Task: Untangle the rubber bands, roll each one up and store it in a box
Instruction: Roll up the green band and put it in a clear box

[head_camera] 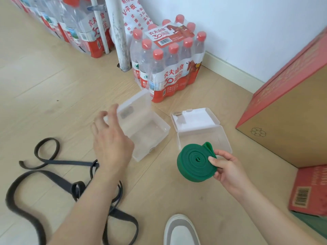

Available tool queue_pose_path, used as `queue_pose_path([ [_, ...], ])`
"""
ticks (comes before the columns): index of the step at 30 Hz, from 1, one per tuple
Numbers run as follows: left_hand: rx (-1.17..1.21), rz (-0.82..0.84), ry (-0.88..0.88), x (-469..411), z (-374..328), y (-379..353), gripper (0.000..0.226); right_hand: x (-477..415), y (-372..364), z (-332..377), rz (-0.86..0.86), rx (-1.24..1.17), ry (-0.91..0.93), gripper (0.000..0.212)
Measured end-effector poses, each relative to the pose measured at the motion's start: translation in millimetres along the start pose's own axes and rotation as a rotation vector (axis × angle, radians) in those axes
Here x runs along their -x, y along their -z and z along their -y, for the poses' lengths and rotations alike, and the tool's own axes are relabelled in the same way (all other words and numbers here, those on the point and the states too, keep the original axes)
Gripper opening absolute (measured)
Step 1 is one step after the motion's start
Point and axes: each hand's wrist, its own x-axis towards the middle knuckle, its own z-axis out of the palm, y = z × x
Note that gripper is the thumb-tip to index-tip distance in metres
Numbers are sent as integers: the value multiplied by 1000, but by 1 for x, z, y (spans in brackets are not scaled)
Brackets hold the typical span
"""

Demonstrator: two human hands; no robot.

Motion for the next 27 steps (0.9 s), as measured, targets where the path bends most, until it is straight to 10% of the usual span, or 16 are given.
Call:
queue_pose_path([
  [3,55,281,-446,50,-38,-32,58,-2,13,6,-27,-63,5,24],
  [7,-177,739,-487,76,-52,-87,50,-4,34,18,-125,-85,51,23],
  [15,-232,877,-574,116,-50,-84,33,-13,33,18,-279,102,152,25],
  [20,137,735,-135,118,-57,-82,79,-10,26,8,-284,234,196,25],
  [27,147,882,-300,102,-71,-95,107,3,35,-8,-262,335,170,24],
])
